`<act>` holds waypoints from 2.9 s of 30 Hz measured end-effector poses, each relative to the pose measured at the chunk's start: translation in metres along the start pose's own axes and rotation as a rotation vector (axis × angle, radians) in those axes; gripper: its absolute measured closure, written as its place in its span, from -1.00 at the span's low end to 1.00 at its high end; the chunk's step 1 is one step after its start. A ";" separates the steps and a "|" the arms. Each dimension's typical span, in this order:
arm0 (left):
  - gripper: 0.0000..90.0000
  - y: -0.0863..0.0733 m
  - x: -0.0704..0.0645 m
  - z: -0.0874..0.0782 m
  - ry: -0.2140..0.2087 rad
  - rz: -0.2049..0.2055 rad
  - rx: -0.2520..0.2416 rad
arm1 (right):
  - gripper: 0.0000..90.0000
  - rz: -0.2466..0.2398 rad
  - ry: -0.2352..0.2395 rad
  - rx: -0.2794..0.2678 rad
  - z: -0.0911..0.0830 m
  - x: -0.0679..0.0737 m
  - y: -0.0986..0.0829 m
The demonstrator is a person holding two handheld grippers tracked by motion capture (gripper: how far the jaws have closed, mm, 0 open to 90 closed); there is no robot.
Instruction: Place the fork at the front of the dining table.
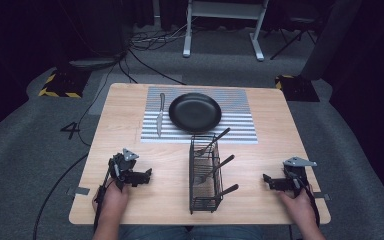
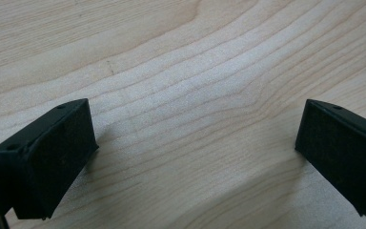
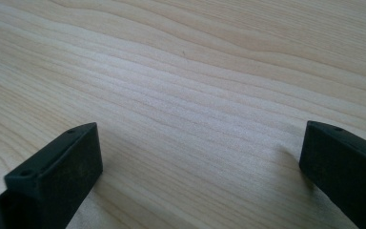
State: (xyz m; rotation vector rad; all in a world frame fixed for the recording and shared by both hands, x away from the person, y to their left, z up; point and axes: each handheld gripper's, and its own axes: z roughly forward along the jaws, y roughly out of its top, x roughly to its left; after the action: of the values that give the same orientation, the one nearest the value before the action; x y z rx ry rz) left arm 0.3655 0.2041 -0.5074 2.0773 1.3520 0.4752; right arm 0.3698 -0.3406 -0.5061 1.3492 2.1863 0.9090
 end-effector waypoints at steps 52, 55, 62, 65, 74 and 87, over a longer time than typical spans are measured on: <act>-1.00 0.001 0.001 0.001 -0.005 0.002 0.002 | 0.28 -0.233 0.375 -0.133 -0.109 0.095 0.054; -1.00 0.001 0.001 0.000 -0.005 0.002 0.002 | 0.27 -0.252 0.401 -0.136 -0.112 0.105 0.058; -1.00 0.001 0.001 0.000 -0.005 0.002 0.002 | 0.27 -0.306 0.461 -0.131 -0.115 0.128 0.066; -1.00 0.001 0.001 0.001 -0.005 0.002 0.002 | 0.28 -0.314 0.482 -0.122 -0.114 0.134 0.066; -1.00 0.001 0.001 0.001 -0.005 0.001 0.001 | 0.35 -0.332 0.558 -0.128 -0.115 0.150 0.068; -1.00 0.001 0.001 0.000 -0.004 0.002 0.002 | 0.76 -0.337 0.599 -0.081 -0.097 0.165 0.074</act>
State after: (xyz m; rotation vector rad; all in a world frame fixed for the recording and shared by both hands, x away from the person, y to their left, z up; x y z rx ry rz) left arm 0.3667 0.2046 -0.5074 2.0800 1.3485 0.4701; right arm 0.2806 -0.2000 -0.3867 0.6811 2.6589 1.3691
